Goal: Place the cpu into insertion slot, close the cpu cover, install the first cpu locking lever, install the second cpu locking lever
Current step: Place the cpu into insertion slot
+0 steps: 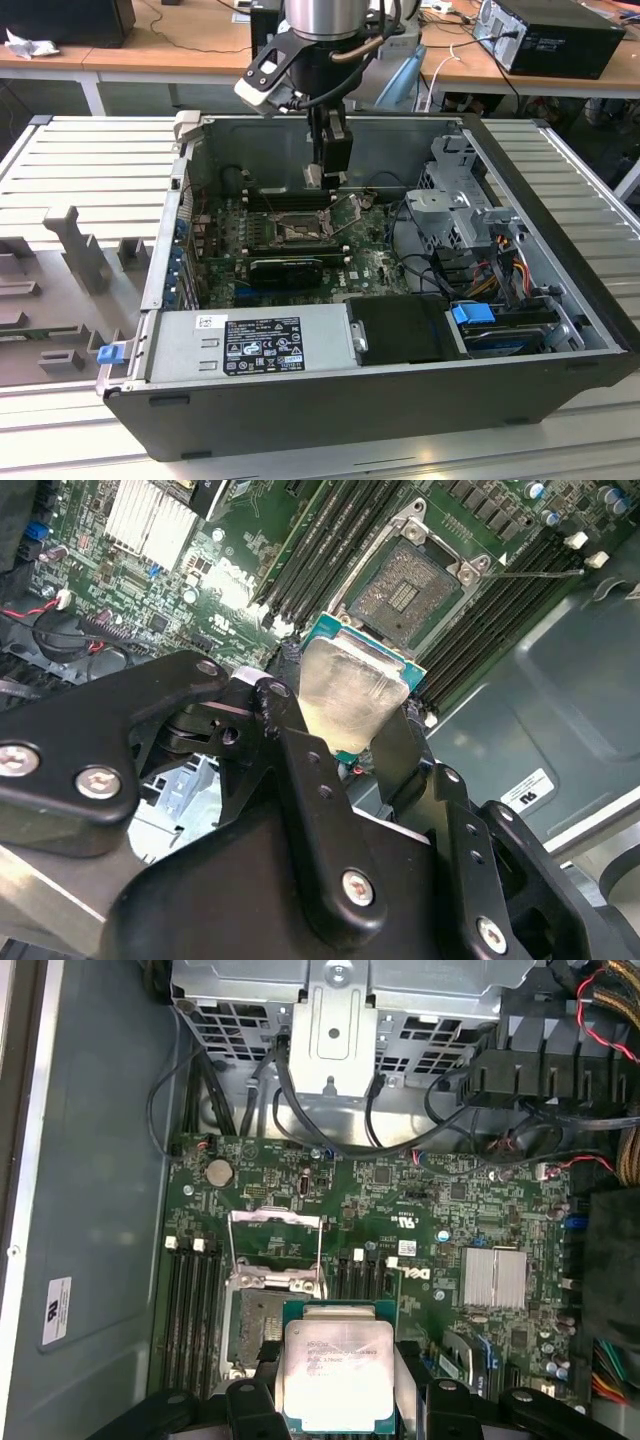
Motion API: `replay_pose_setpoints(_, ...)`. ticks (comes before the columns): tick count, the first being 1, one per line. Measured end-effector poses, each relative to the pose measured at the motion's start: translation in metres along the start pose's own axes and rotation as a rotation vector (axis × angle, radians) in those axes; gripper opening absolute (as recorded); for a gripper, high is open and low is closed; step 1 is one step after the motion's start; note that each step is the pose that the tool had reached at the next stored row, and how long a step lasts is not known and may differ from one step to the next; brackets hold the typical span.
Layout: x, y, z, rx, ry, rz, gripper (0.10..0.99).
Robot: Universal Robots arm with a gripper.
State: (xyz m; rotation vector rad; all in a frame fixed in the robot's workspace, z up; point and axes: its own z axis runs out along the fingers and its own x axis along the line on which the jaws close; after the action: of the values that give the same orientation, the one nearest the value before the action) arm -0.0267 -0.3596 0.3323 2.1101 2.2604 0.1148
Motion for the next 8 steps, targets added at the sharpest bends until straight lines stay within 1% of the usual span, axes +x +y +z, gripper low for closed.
replay_pose_setpoints(8,-0.0001,-0.0009,0.0102,0.0,-0.0019,0.0,0.525)
